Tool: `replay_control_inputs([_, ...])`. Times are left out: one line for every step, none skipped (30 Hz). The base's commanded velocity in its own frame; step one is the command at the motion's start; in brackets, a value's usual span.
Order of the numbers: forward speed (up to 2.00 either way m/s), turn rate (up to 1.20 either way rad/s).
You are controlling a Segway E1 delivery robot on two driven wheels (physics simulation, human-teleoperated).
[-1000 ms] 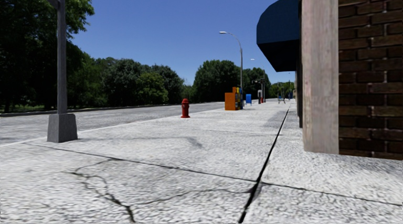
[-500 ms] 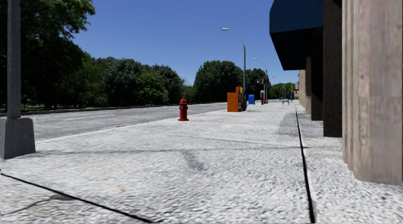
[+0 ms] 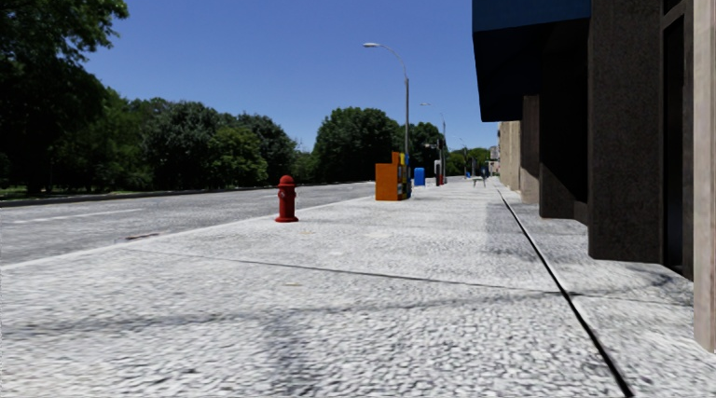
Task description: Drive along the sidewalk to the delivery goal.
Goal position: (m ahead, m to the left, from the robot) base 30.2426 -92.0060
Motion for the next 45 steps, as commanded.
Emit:
replay_control_inputs([2.0,-0.32])
replay_control_inputs([2.0,-0.32])
replay_control_inputs([2.0,-0.32])
replay_control_inputs([2.0,-0.32])
replay_control_inputs([2.0,-0.32])
replay_control_inputs([2.0,-0.32])
replay_control_inputs([2.0,-0.32])
replay_control_inputs([2.0,-0.32])
replay_control_inputs([2.0,-0.32])
replay_control_inputs([2.0,-0.32])
replay_control_inputs([2.0,-0.32])
replay_control_inputs([2.0,-0.32])
replay_control_inputs([2.0,-0.32])
replay_control_inputs([2.0,-0.32])
replay_control_inputs([2.0,-0.32])
replay_control_inputs([2.0,-0.32])
replay_control_inputs([2.0,-0.32])
replay_control_inputs([2.0,-0.32])
replay_control_inputs([2.0,-0.32])
replay_control_inputs([2.0,-0.32])
replay_control_inputs([2.0,-0.32])
replay_control_inputs([2.0,-0.32])
replay_control_inputs([2.0,-0.32])
replay_control_inputs([2.0,-0.32])
replay_control_inputs([2.0,-0.32])
replay_control_inputs([2.0,-0.32])
replay_control_inputs([2.0,-0.32])
replay_control_inputs([2.0,-0.32])
replay_control_inputs([2.0,-0.32])
replay_control_inputs([2.0,-0.32])
replay_control_inputs([2.0,-0.32])
replay_control_inputs([2.0,-0.32])
replay_control_inputs([2.0,-0.31])
replay_control_inputs([2.0,-0.12])
replay_control_inputs([2.0,0.0])
replay_control_inputs([2.0,0.0])
replay_control_inputs([2.0,0.0])
replay_control_inputs([2.0,0.0])
replay_control_inputs([2.0,0.0])
replay_control_inputs([2.0,0.0])
replay_control_inputs([2.0,0.0])
replay_control_inputs([2.0,0.0])
replay_control_inputs([2.0,0.0])
replay_control_inputs([2.0,0.0])
replay_control_inputs([2.0,0.0])
